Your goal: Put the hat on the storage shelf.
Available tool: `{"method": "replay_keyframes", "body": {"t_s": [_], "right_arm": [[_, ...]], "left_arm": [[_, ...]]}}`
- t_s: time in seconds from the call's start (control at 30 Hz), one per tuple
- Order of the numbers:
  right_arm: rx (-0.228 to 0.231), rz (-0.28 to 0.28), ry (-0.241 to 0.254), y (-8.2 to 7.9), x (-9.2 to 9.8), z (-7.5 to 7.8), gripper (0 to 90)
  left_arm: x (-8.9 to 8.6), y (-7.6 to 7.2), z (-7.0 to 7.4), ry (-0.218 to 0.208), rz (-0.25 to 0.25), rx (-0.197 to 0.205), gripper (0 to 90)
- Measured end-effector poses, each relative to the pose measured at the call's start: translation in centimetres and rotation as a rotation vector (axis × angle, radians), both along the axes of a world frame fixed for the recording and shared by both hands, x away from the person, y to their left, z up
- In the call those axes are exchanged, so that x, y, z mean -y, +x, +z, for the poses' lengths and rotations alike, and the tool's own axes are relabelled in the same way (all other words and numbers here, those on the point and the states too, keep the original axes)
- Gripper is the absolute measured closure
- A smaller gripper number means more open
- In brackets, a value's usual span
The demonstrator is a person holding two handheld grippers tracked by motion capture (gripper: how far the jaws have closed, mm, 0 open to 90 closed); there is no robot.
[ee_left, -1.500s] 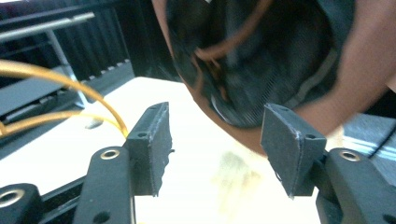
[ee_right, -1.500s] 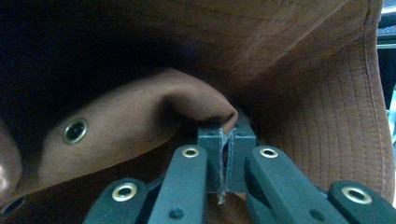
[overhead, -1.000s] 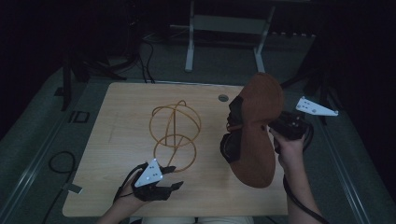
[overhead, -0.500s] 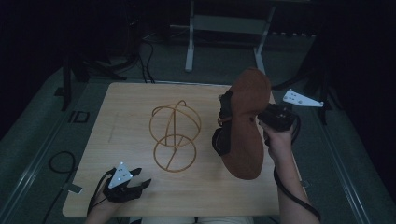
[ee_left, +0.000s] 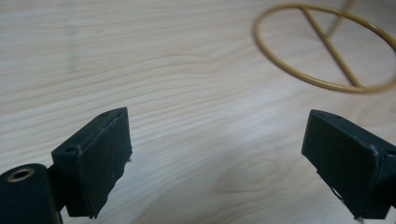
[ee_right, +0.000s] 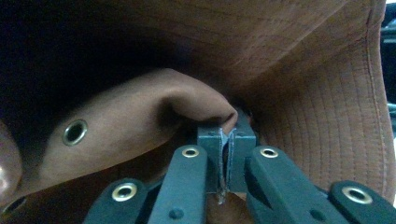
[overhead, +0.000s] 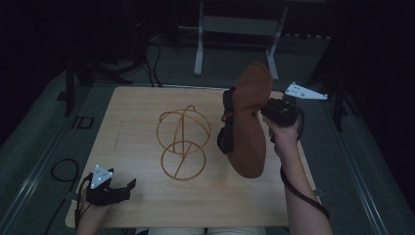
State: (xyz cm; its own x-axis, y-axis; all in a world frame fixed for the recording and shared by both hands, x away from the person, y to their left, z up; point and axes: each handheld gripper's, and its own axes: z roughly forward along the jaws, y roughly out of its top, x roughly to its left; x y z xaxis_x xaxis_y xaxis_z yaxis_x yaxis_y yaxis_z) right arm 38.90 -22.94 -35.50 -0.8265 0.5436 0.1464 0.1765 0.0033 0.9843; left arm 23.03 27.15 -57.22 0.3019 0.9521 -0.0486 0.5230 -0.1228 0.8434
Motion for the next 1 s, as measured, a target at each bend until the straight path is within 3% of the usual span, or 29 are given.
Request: {"method": "replay_keyframes", "body": {"t_s": [0.13,0.23,0.4,0.53,0.63,0.8,1.0], "right_arm": [[0.013,0.004,-0.005,0.5,-0.9,1.2,87.4],[0.021,0.023,-0.018,0.8,-2.1,2.3,87.4],[0.045,0.057,-0.059,1.0,-5.0,3.6,87.3],[0.032,0.093,-0.098,1.0,-7.7,3.8,87.2],[0.015,0.127,-0.127,1.1,-9.6,3.7,87.2],[-0.026,0.193,-0.191,1.3,-12.9,3.2,86.5],[-0.051,0.221,-0.264,1.1,-15.8,2.6,85.7]], "left_arm": [[-1.2,0.1,-0.2,0.014,0.112,-0.017,6.2],[-1.9,0.2,-0.4,-0.004,0.150,-0.040,6.2],[-2.2,0.3,-0.7,0.010,0.153,-0.035,6.2],[-2.3,0.0,-0.5,0.012,0.202,0.013,6.2],[-2.5,-0.1,-0.5,0.020,0.205,0.027,6.2],[-2.6,-0.1,-0.5,0.009,0.201,0.011,6.2],[-2.5,-0.1,-0.6,0.004,0.194,0.008,6.3]]}}
